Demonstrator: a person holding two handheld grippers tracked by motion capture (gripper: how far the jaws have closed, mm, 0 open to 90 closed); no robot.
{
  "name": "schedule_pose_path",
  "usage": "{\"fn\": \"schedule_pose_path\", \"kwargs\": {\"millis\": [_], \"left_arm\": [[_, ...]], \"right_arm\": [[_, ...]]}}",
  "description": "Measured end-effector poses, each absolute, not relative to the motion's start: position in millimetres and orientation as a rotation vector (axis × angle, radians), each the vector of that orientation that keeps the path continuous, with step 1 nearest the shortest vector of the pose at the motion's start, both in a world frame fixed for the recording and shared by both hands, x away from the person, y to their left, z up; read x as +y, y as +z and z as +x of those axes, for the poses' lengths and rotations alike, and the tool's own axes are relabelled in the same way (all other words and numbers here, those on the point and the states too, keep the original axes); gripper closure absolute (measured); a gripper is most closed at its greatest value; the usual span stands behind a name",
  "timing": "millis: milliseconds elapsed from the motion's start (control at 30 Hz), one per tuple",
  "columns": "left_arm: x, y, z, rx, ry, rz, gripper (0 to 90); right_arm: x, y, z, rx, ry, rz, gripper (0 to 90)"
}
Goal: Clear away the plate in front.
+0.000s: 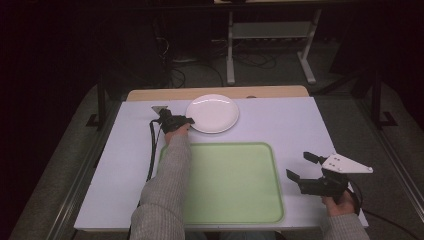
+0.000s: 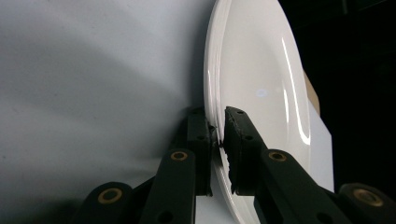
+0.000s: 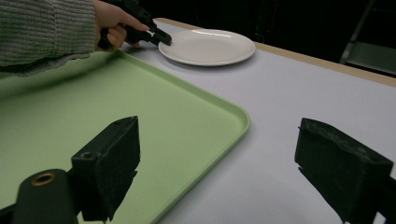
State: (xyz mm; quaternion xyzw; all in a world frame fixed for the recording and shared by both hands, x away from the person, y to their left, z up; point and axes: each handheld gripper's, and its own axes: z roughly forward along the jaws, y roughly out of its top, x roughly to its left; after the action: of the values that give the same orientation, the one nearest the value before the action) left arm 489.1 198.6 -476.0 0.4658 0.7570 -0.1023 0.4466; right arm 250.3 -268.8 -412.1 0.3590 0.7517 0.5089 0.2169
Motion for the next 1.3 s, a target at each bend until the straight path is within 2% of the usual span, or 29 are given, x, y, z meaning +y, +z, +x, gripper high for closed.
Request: {"fn": "schedule_pose_path", "kwargs": {"millis": [300,633,1300], "left_arm": [[203.7,-476.3,486.5,1.814,-0.32,1.055,86.3],[205.8,-483.0,483.9,1.776,-0.394,0.951,86.1],[224.4,-464.1,477.9,1.692,-0.406,0.897,85.8]], "right_arm": [[-268.5,-412.4,250.5,2.086,1.408,0.996,13.3],[-269.3,-412.6,250.7,2.088,1.411,0.996,13.3],[-269.8,-413.6,250.2,2.093,1.409,1.001,13.3]]}}
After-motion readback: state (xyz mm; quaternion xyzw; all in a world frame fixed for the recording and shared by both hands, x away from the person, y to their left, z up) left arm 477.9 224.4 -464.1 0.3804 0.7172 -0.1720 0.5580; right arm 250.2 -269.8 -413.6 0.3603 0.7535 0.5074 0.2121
